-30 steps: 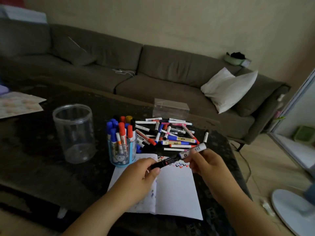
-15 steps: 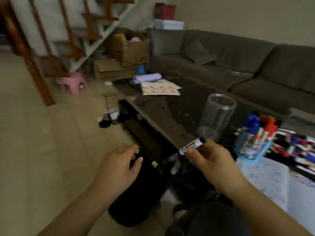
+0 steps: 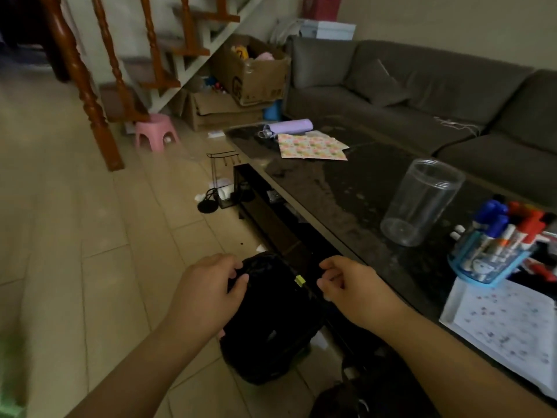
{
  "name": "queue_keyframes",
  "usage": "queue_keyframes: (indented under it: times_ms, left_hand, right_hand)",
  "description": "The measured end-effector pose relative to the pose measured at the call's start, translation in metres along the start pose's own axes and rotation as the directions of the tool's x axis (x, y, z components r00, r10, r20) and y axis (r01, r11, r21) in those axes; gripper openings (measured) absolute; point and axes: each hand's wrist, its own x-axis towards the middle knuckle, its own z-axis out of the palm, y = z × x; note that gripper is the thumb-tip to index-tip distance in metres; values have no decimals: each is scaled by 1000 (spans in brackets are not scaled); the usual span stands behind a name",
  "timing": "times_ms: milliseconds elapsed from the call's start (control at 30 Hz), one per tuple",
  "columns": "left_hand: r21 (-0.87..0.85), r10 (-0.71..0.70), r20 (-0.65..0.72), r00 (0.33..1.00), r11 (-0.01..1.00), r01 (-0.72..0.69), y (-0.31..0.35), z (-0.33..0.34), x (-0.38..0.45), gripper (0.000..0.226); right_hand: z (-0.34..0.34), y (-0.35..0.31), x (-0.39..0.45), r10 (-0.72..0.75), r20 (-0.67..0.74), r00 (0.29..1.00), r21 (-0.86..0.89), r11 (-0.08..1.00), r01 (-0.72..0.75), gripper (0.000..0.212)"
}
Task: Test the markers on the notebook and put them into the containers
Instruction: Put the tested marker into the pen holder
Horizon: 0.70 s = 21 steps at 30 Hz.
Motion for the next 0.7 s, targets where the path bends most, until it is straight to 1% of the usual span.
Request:
queue_keyframes:
  times_ms: [133,233,333,467,567,633,700]
  left_hand:
    - [-73,96,52,994,993,-92,41,14,15,19]
    - [-118,210,95,973,973,-198,87,31,29,22]
    - [-164,335,137,932,936,-312,142,53,39,23]
    - [-263,505,152,850,849,-457,224,88,48,18]
    - [-338,624,198,756,768,-544,281,117,45,15]
    - [-376,688,218,693,714,-590,314,136,39,16]
    - [-404,733,219,643,669,-624,341,154,34,16]
  right_hand:
    - [-31,21,-26,-42,-138,990,52,997,49,26]
    - [-58,48,-50,-4,-239,971,59,998,19,22]
    - [-86,81,-78,63,-376,924,41,998,-51,20]
    - [-125,129,-123,243,-464,852,104,970,-220,20]
    - [-149,168,-159,353,-505,788,134,934,-332,26]
    - [-160,194,-183,433,-539,723,158,895,-418,26]
    - [-168,219,-204,506,-563,653,194,850,-490,26]
